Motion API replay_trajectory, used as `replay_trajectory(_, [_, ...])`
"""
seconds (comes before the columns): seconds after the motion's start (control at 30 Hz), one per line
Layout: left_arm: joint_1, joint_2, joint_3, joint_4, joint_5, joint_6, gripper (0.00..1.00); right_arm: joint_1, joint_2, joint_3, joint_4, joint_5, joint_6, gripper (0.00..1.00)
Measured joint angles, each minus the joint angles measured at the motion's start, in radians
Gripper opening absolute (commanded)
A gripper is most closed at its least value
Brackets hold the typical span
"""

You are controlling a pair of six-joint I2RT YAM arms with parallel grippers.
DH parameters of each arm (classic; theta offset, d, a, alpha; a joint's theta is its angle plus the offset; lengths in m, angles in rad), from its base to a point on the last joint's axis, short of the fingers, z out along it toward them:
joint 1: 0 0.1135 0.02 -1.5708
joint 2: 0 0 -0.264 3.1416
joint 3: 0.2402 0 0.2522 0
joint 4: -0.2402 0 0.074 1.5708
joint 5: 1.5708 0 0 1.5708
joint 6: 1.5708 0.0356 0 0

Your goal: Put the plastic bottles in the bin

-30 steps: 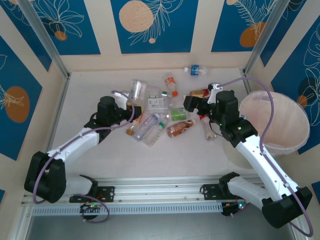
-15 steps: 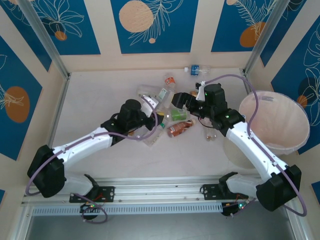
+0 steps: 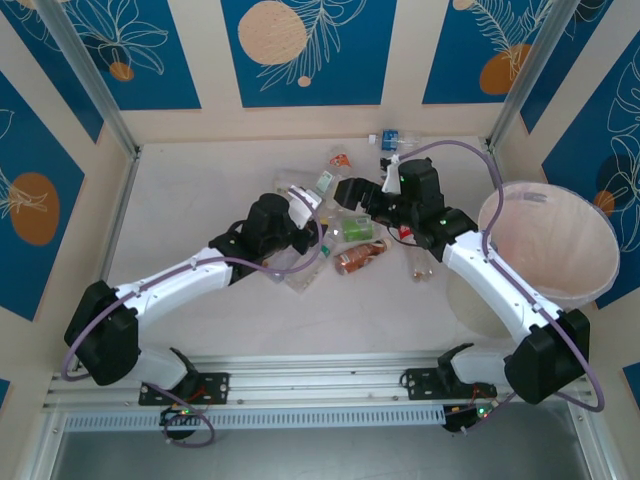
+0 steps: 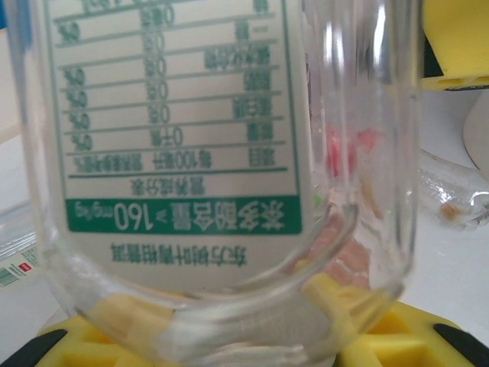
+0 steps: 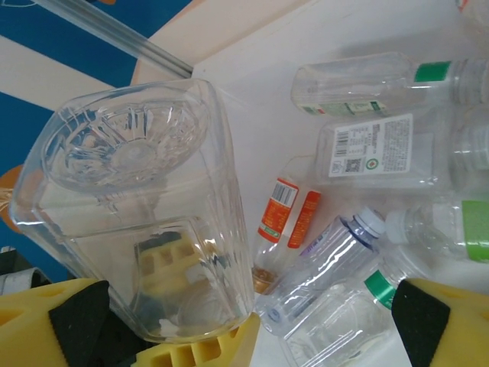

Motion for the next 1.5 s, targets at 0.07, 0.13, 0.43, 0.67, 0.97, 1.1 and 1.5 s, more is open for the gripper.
replay_trajectory(0.07, [0.0,0.0,0.0,0.011,-0.006,-0.001,0.0,0.0,0.0,0.0,0.021,-0.018,-0.004,1.0])
replay_trajectory(0.13, [-0.013,0.005,0.001,0.014,0.009,0.023,0.0,0.007,-0.001,-0.002,0.086,-0.051,-0.012,0.99])
replay_trajectory(0.43, [-0.044,0.028,0.026,0.019,0.041,0.042,0.0,0.01,-0.053,-0.046,0.15,-0.023,-0.026,0.96])
replay_trajectory(0.67, [-0.047,0.023,-0.011,0.038,0.12,0.049,0.0,0.01,0.016,0.007,0.055,0.036,0.0,0.68])
replay_trajectory(0.97, [-0.047,0.018,-0.016,0.039,0.136,0.05,0.69,0.011,0.005,0.007,0.031,0.069,-0.004,0.44])
replay_trajectory(1.1, [-0.047,0.012,-0.037,0.075,0.143,0.047,0.91,0.008,-0.046,-0.002,0.004,0.082,-0.055,0.39])
replay_trajectory(1.5, [-0.041,-0.101,-0.173,0.246,0.023,0.002,1.0,-0.003,-0.188,0.001,-0.052,0.188,-0.254,0.0])
